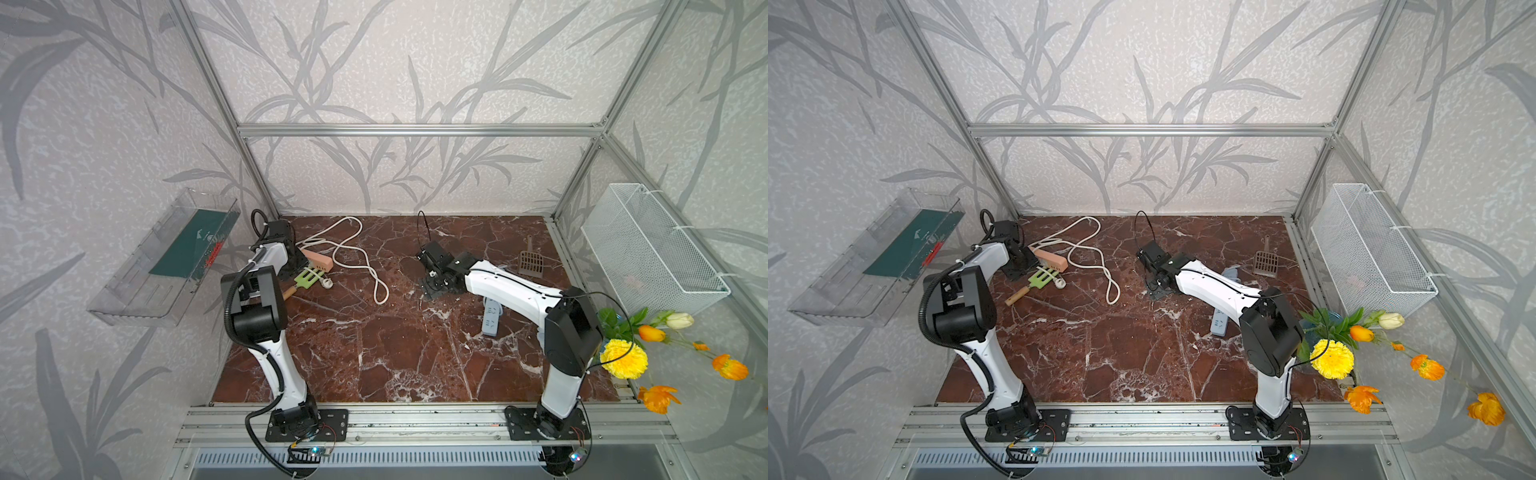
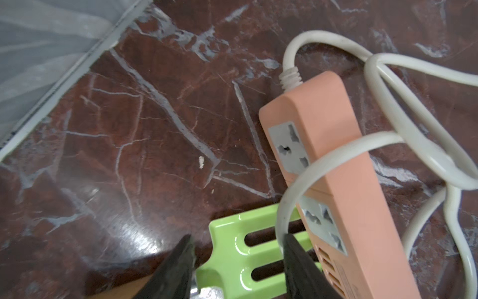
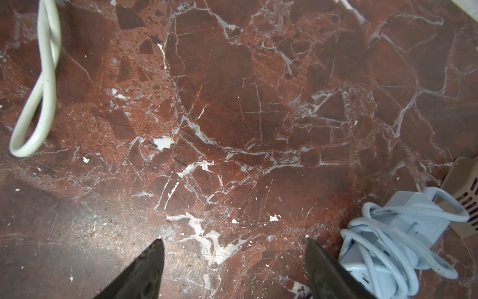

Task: Wrap the cord around the power strip
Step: Adjust the power cord at the center of the board.

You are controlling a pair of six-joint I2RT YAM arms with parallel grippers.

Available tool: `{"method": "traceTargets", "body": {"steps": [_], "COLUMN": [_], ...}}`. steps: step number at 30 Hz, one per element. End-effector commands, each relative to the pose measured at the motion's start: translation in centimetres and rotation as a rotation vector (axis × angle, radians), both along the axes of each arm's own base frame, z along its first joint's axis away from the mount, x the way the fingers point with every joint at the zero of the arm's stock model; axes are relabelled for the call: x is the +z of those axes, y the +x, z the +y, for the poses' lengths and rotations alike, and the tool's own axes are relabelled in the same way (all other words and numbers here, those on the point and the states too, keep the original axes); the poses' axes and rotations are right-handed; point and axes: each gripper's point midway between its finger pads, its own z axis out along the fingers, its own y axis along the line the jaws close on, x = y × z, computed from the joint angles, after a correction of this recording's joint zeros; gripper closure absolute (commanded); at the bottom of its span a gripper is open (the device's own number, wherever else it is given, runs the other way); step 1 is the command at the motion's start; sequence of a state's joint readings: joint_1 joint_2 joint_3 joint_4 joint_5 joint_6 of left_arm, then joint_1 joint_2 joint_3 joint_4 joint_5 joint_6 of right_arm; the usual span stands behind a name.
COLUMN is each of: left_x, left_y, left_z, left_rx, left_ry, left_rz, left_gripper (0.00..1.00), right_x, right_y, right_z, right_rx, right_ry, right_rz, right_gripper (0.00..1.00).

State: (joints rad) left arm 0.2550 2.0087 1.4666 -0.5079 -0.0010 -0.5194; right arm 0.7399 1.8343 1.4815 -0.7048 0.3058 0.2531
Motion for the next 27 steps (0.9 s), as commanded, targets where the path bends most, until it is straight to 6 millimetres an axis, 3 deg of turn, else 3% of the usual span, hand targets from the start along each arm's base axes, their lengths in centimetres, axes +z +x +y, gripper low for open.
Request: {"method": "traceTargets", "body": {"steps": [1, 8, 12, 17, 22, 27], "left_x": [1.1, -1.3, -1.6, 2.7, 8.3, 12.6], "left_y": [1.9, 3.3, 3.7, 4.4, 4.6, 4.2], "left_z": [-0.1, -1.4, -2.0, -2.8, -3.7, -6.7], "left_rx": [-0.007, -0.027, -0.027, -0.044, -0.076, -0.150], "left_ry": [-0.007, -0.104, -0.143, -0.166, -0.141, -0.117], "left_rz": [-0.061, -0.098, -0.125, -0.243, -0.359, -0.408], "left_gripper": [0.46, 0.55, 0.67, 0.86, 0.88, 0.88], "right_x": [2.6, 1.7, 1.6, 1.3, 1.1, 1.2], "right_y": [0.4, 0.2, 0.2, 0.1, 0.3, 0.5], "right_z": [0.0, 0.0, 0.1, 0.2, 0.5, 0.5], "right_rx": [-0.006, -0.011, -0.009, -0.010, -0.014, -0.028], "right_ry": [0.034, 0.035, 0.034, 0.031, 0.044, 0.054], "right_rz": [-0.078, -0.057, -0.049, -0.042, -0.034, -0.037], "right_gripper": [0.16, 0.16, 0.17, 0.17, 0.17, 0.17]}}
